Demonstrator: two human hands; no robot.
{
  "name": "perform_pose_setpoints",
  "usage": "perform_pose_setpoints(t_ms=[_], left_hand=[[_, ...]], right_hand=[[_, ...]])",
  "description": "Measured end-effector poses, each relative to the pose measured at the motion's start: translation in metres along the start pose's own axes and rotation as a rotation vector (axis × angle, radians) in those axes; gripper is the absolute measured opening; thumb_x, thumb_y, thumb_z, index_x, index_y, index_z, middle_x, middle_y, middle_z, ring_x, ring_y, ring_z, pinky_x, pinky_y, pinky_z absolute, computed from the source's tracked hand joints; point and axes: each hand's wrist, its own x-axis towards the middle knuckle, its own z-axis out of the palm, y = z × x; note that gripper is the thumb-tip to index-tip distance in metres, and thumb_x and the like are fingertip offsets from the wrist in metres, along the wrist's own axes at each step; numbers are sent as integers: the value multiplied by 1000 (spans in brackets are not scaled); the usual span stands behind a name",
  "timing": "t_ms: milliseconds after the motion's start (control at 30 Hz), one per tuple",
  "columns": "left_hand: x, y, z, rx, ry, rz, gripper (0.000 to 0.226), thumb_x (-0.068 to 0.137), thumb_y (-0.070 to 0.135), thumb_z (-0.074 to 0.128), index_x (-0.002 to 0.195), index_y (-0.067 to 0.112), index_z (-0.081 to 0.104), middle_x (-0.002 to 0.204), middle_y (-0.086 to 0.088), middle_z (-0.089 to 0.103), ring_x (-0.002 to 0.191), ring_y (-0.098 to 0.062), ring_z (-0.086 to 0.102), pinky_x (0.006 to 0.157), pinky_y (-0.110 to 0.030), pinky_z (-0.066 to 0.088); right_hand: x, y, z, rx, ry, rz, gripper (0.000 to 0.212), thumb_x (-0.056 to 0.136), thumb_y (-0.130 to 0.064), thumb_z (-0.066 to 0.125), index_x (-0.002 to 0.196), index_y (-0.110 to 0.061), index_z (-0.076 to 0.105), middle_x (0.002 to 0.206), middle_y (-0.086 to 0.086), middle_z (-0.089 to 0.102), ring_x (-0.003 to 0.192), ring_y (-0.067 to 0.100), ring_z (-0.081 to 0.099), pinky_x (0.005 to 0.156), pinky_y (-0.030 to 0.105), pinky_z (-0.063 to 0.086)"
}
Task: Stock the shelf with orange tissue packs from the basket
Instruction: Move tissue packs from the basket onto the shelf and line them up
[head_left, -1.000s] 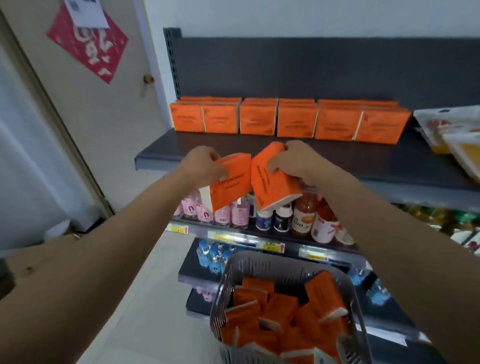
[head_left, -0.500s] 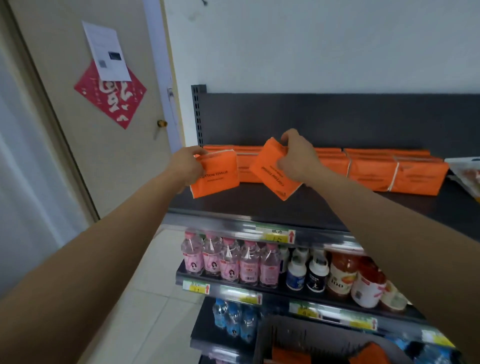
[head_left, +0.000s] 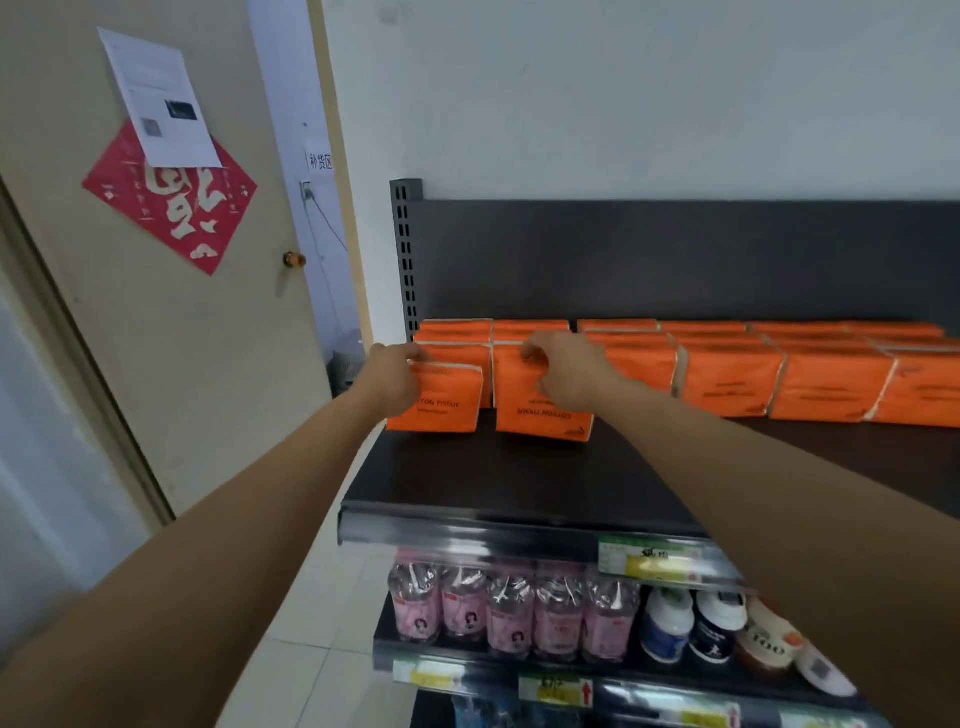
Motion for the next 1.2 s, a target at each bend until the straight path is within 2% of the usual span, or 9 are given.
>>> perform_pose_setpoints(t_ms=[67,100,200,267,367,500,767,1067,1200], left_hand=[[5,-6,6,-41,21,-5,52,82,-9,55,128,14,45,127,-22,44,88,-33,55,54,-27,45],[7,-8,10,-67,31,-24,60,80,-8,58,132,14,38,130,-21,40,94,-34,54,58,-29,46],[8,-13,20,-160,60,-107,87,77,-5,68,144,12,15,141,-20,32,122,-37,44,86,-39,46],[8,-16,24,-217,59,-120,90,78,-2,69,145,9,10,139,-20,36,123,-37,45,90,-41,45],[10,-16,28,-254,53,-119,85,81,-1,67,144,9,10,137,-20,41,122,-36,47,91,-43,45],[17,-15,32,-234,81,-94,78,83,1,65,144,4,16,137,-21,44,124,-36,47,95,-42,43],[29,-23,41,-229,115,-60,55,83,7,66,129,2,37,128,-17,52,119,-33,50,92,-38,42],[21,-24,39,-229,92,-79,54,85,10,65,130,5,35,130,-15,50,119,-33,50,92,-39,43],[5,-20,33,-236,122,-105,62,85,8,65,136,4,30,134,-19,46,119,-33,50,83,-34,42]], right_hand=[[3,5,10,33,22,12,49,85,4,53,129,-18,52,134,5,55,124,24,51,105,37,40],[3,8,13,37,57,27,50,85,2,55,131,-18,51,136,6,53,125,26,49,105,37,39],[-2,12,17,-43,170,153,58,83,-18,66,135,-15,41,139,10,43,129,32,40,103,43,35],[-8,14,19,-37,170,276,71,78,-29,74,135,-11,35,138,14,39,128,35,38,101,45,37],[-12,16,22,119,126,425,79,75,-30,78,133,-4,31,134,19,43,124,38,46,98,43,42],[-9,20,27,274,106,525,70,81,-27,74,132,-1,33,126,18,56,117,34,55,92,40,46],[4,20,45,311,201,482,48,88,-16,64,127,-3,39,118,18,59,108,32,59,81,36,49],[-2,24,47,361,206,464,45,88,-17,65,123,-4,40,118,17,58,108,32,58,81,36,47],[-15,30,41,356,227,463,44,89,-17,64,123,-1,40,119,19,57,108,35,58,74,32,41]])
